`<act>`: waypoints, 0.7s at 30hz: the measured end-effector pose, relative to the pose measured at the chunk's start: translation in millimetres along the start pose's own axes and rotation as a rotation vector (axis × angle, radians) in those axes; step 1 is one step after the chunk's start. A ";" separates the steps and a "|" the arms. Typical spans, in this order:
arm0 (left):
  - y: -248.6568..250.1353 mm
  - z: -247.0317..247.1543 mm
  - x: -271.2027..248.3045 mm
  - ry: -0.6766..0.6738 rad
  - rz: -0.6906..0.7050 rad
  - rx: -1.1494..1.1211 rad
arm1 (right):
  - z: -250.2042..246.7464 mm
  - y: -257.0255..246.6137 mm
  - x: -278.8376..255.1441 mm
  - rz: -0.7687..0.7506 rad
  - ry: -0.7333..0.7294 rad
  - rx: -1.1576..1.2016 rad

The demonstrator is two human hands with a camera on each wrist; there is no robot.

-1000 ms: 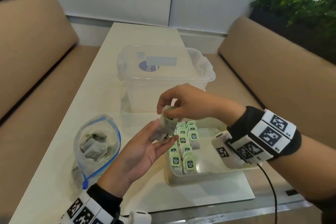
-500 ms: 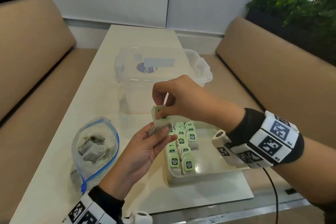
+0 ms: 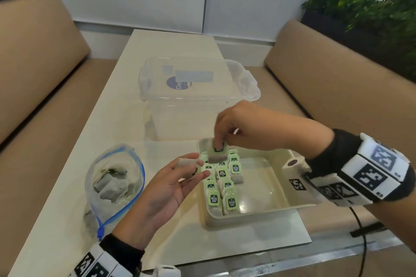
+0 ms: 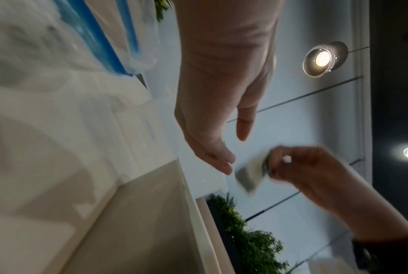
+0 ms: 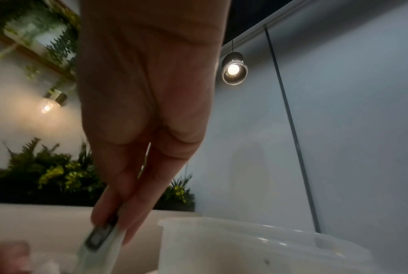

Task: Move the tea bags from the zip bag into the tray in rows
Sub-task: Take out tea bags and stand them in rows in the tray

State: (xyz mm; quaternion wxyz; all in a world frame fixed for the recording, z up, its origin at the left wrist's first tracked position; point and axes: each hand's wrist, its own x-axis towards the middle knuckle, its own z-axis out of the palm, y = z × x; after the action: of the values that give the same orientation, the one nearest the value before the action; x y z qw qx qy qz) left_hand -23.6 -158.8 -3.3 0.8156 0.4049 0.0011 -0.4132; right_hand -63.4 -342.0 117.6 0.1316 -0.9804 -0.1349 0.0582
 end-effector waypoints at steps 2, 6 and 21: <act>3.0 -9.5 0.4 0.047 0.002 -0.033 | 4.1 16.2 -11.4 0.106 -0.132 -0.046; 10.6 -19.8 1.1 0.091 0.016 -0.093 | 31.8 51.5 -25.0 0.269 -0.491 -0.162; 14.7 -25.0 1.7 0.093 0.015 -0.133 | 76.9 86.6 12.5 0.334 -0.735 -0.197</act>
State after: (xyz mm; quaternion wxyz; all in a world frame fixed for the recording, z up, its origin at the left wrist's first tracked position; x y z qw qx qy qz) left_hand -4.2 -138.6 -11.0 0.8430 0.3684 0.0635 -0.3869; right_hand -41.4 -400.3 19.2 -0.0310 -0.9106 -0.0171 0.4117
